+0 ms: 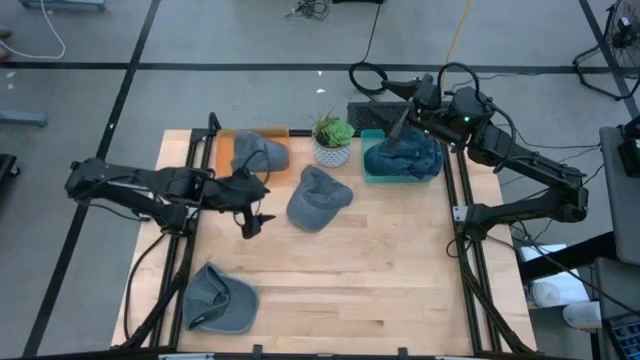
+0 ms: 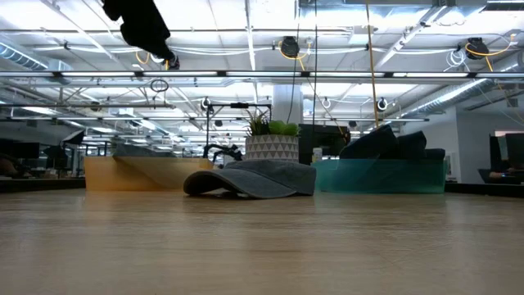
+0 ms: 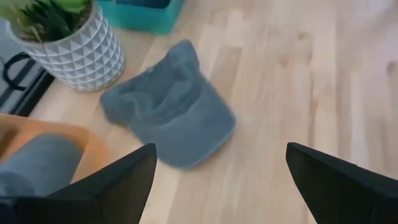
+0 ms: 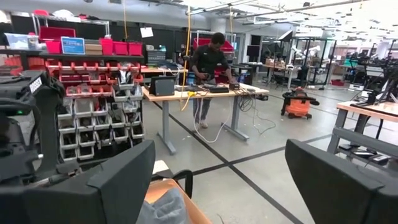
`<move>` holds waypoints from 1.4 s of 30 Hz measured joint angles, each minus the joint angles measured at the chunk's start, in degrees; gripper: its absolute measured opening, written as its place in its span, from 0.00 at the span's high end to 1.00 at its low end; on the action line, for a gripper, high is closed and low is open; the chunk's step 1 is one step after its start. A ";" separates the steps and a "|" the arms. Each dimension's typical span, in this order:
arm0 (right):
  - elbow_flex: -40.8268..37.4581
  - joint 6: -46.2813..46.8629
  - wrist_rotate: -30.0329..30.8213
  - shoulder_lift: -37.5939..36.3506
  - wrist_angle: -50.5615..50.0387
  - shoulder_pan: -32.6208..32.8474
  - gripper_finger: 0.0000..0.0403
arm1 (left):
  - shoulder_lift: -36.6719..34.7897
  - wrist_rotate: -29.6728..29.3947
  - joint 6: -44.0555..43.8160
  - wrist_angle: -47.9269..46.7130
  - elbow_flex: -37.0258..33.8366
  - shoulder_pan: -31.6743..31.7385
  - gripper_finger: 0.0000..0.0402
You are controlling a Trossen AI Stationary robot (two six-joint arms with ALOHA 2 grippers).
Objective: Pick & Place hat
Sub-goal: Put the top gray cap into the orange bin
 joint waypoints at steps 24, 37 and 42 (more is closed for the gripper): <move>0.00 -0.05 -2.87 0.00 -1.09 -0.02 0.13 | 23.00 -2.60 9.69 -39.74 27.99 -2.36 0.09; 0.00 0.58 -7.48 0.00 -0.85 0.00 0.12 | 30.70 -3.90 26.72 -35.74 27.94 -3.99 0.09; 0.00 0.77 -7.52 0.00 -0.86 0.00 0.12 | 34.33 -5.36 25.98 -33.92 27.94 -4.70 0.09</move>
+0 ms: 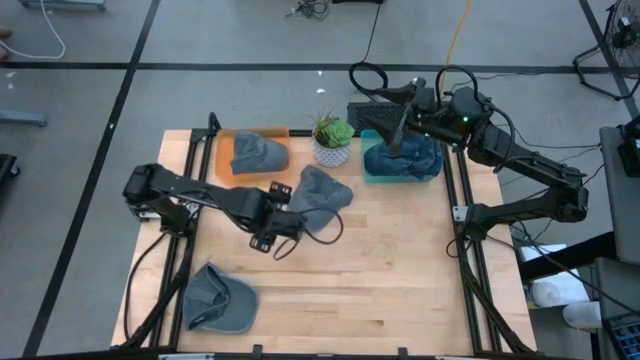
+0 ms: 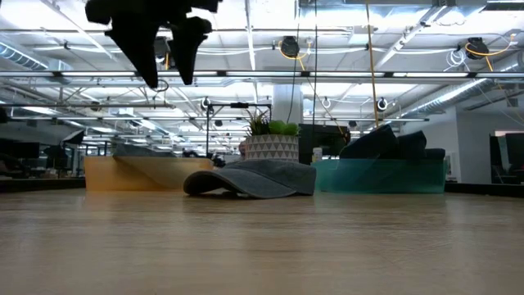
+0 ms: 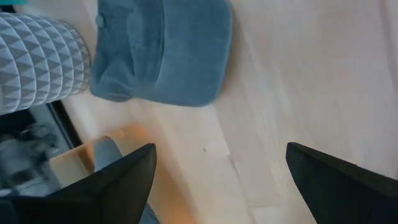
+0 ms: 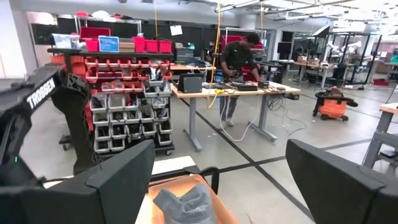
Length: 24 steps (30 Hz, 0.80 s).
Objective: Pick & Place hat
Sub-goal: Put the top gray cap into the orange bin
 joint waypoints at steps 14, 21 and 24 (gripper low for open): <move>0.00 6.92 -0.03 -0.02 -3.98 0.00 0.12 | 13.19 -10.45 -4.16 3.79 -0.02 -0.78 0.09; 0.00 4.61 -0.03 -0.02 -4.08 0.00 0.12 | 17.68 -11.99 -11.98 6.30 -0.02 -1.74 0.09; 0.00 4.61 -0.04 -0.02 -4.06 0.00 0.12 | 19.30 -12.33 -13.65 9.37 -0.02 -2.12 0.09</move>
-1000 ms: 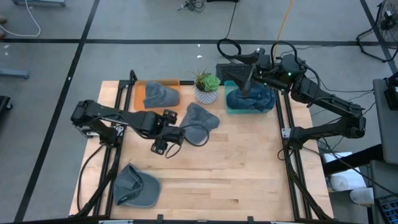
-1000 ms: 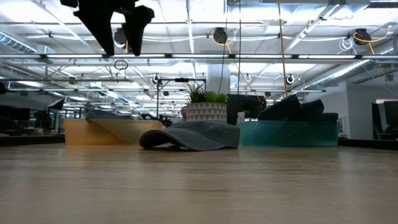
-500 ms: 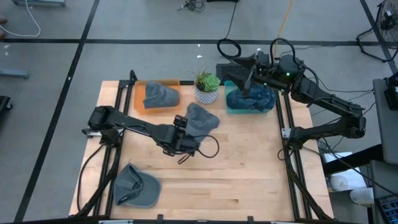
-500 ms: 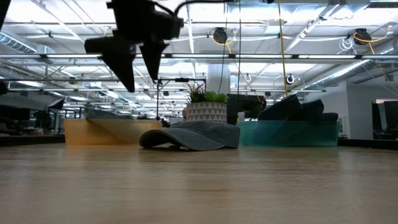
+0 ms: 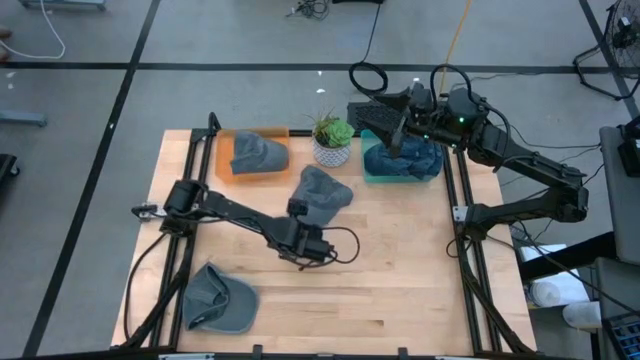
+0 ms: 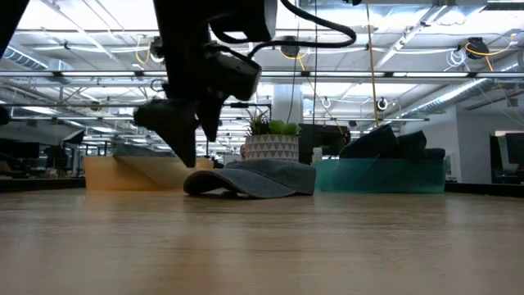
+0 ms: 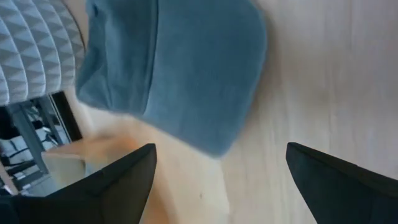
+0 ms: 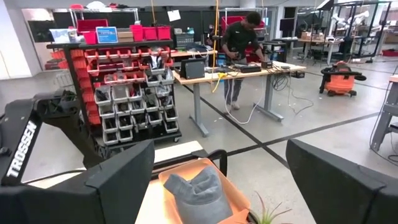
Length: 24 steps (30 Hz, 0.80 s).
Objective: Pick & Place hat
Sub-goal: Put the top gray cap into the orange bin
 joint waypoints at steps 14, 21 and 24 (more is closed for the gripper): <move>0.00 0.59 -7.45 -0.02 0.27 0.00 0.12 | 7.96 -14.12 -6.81 4.38 0.00 -0.01 0.09; 0.00 0.44 -7.44 -0.17 0.70 0.00 0.12 | 8.68 -14.16 -6.77 4.57 0.00 -0.56 0.34; 0.00 0.30 -7.44 -0.17 0.68 0.00 0.12 | 8.68 -12.92 -6.77 4.62 0.00 -0.54 0.51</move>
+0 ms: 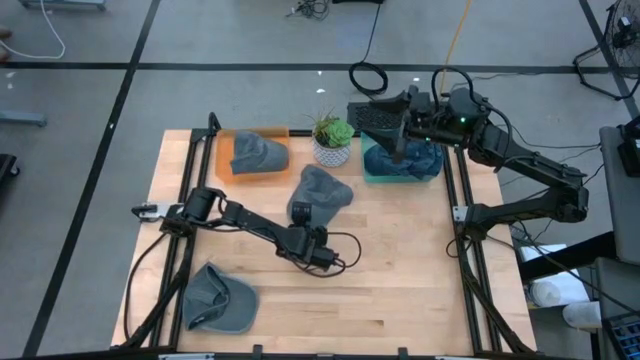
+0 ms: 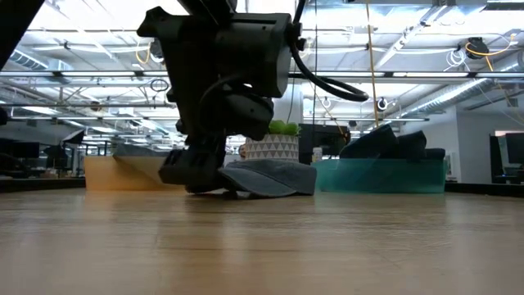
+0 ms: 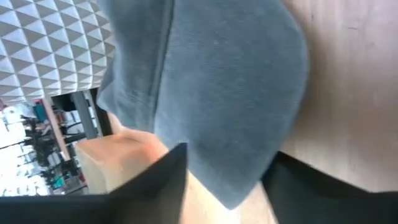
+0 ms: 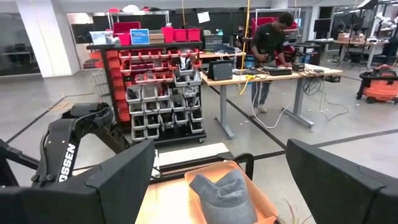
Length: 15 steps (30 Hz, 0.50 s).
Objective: Pick & Place hat
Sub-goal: Put the top gray cap into the orange bin
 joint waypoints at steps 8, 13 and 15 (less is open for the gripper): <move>0.00 -0.76 0.00 0.00 0.02 0.00 0.13 | -0.26 0.46 0.82 -0.31 0.11 -0.03 0.95; 0.00 -0.76 -0.03 0.00 0.00 0.00 0.15 | -0.26 1.25 0.90 -0.26 0.11 0.19 0.96; 0.00 -0.77 -0.04 0.00 0.00 0.00 0.15 | -0.26 1.40 1.59 -0.16 0.11 0.22 0.96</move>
